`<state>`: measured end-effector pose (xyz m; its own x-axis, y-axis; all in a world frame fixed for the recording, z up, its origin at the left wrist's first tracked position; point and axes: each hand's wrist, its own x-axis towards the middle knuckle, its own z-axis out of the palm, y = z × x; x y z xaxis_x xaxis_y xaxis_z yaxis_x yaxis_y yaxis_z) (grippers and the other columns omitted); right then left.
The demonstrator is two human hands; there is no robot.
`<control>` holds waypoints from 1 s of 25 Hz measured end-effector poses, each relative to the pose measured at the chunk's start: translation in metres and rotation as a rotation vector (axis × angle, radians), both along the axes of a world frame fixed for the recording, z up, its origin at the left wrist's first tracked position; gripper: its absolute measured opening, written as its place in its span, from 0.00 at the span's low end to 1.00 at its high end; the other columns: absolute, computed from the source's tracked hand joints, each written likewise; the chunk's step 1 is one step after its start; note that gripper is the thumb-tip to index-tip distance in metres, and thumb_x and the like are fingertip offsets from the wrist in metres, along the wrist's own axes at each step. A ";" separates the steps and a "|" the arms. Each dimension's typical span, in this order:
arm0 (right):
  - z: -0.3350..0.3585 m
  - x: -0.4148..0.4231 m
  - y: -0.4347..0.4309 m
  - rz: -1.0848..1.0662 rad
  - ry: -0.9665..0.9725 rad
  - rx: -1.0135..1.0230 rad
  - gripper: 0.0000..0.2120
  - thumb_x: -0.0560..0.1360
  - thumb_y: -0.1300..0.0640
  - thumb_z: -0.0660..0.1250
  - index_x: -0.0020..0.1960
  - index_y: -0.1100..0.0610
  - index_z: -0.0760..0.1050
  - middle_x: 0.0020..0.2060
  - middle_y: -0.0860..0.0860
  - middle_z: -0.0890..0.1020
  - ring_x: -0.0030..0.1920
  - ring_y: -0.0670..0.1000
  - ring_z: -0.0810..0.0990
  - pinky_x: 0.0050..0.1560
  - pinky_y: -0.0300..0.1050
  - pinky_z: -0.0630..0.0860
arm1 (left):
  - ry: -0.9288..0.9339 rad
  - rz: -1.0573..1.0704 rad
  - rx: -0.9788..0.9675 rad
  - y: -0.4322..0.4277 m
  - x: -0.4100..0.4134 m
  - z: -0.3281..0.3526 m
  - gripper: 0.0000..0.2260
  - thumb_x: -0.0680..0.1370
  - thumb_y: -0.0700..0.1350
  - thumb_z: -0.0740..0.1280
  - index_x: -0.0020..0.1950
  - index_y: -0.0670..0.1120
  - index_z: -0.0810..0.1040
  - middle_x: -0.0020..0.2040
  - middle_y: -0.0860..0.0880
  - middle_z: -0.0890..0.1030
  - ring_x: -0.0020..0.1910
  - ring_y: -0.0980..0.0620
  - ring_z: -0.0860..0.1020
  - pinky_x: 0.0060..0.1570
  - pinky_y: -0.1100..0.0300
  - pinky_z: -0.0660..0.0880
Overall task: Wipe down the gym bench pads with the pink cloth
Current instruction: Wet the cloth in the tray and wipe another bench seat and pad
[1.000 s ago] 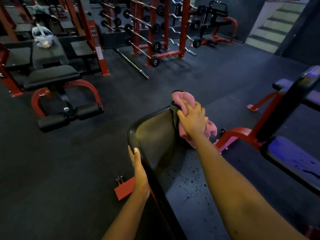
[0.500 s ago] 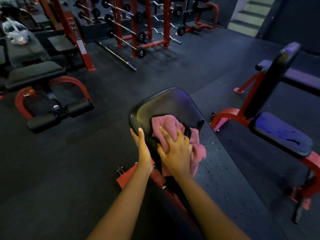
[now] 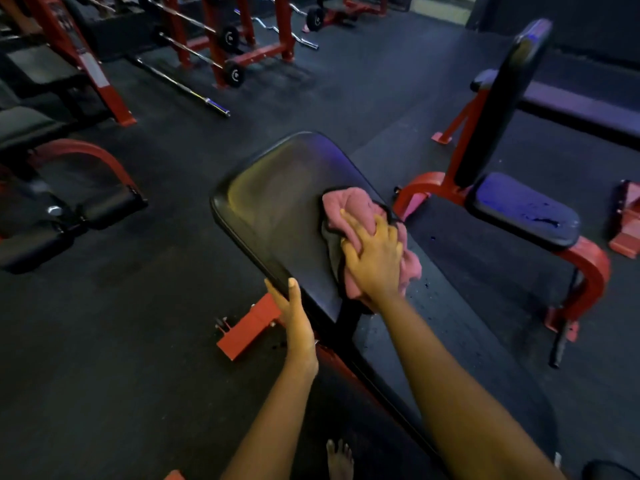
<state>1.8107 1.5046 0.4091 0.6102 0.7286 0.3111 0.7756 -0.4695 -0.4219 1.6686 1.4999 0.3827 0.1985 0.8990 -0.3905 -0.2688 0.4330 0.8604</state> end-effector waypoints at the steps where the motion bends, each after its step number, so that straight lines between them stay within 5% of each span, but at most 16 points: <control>1: -0.002 0.018 0.005 -0.015 -0.014 -0.009 0.27 0.69 0.42 0.52 0.68 0.38 0.67 0.65 0.57 0.71 0.61 0.62 0.70 0.59 0.57 0.67 | 0.004 0.001 0.000 -0.001 0.003 -0.003 0.45 0.63 0.74 0.63 0.74 0.65 0.45 0.77 0.56 0.53 0.74 0.52 0.59 0.73 0.45 0.58; 10: -0.010 0.095 0.016 -0.239 0.219 -0.026 0.23 0.74 0.46 0.58 0.69 0.37 0.63 0.63 0.56 0.70 0.62 0.62 0.69 0.61 0.63 0.65 | -0.102 0.105 0.030 -0.007 0.013 -0.010 0.27 0.80 0.57 0.55 0.74 0.65 0.44 0.76 0.57 0.55 0.72 0.56 0.61 0.66 0.54 0.63; 14: -0.027 0.048 -0.036 -0.128 0.087 -0.041 0.26 0.70 0.42 0.53 0.68 0.37 0.65 0.65 0.57 0.70 0.63 0.61 0.69 0.61 0.58 0.66 | -0.109 0.126 0.036 -0.011 0.017 0.000 0.27 0.81 0.53 0.54 0.75 0.60 0.43 0.71 0.58 0.61 0.66 0.58 0.66 0.54 0.63 0.69; 19: -0.059 -0.042 -0.130 -0.059 0.056 -0.061 0.26 0.71 0.42 0.56 0.69 0.38 0.65 0.64 0.57 0.72 0.63 0.58 0.69 0.54 0.53 0.69 | -0.100 0.092 0.069 -0.009 0.013 -0.002 0.31 0.78 0.58 0.58 0.76 0.60 0.43 0.78 0.50 0.54 0.74 0.50 0.61 0.72 0.47 0.60; 25: -0.079 -0.066 -0.184 0.073 -0.062 -0.132 0.25 0.73 0.42 0.55 0.70 0.39 0.62 0.64 0.57 0.72 0.61 0.60 0.72 0.53 0.56 0.70 | 0.011 0.022 0.026 -0.062 0.010 -0.022 0.29 0.79 0.60 0.56 0.76 0.59 0.47 0.78 0.53 0.52 0.74 0.53 0.57 0.73 0.47 0.57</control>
